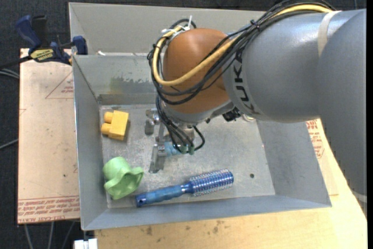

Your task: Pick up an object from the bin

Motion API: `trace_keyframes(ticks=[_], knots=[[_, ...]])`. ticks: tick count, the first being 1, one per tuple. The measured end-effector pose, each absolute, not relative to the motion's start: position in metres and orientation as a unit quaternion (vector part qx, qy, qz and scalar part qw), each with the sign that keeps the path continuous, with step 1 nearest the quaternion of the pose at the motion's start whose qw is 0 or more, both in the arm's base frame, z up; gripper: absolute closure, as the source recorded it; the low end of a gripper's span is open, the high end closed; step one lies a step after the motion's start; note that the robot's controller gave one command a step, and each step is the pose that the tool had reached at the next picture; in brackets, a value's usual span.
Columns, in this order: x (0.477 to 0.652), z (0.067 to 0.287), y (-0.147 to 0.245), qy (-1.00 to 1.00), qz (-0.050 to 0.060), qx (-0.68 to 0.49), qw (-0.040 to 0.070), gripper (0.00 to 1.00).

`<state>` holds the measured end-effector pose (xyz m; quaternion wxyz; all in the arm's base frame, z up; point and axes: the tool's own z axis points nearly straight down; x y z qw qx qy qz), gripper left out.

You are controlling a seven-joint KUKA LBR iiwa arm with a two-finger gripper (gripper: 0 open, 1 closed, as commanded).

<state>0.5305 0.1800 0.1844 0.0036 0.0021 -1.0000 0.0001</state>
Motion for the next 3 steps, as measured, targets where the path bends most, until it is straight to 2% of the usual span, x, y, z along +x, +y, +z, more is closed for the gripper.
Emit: trace_keyframes(ticks=[1,2,3], knots=[[0.497,0.077,0.213,-0.994,0.000,0.107,0.000,0.00],[0.499,0.081,0.212,-0.994,-0.001,0.105,-0.002,1.00],[0.488,0.246,0.234,-0.994,-0.002,0.111,-0.005,1.00]])
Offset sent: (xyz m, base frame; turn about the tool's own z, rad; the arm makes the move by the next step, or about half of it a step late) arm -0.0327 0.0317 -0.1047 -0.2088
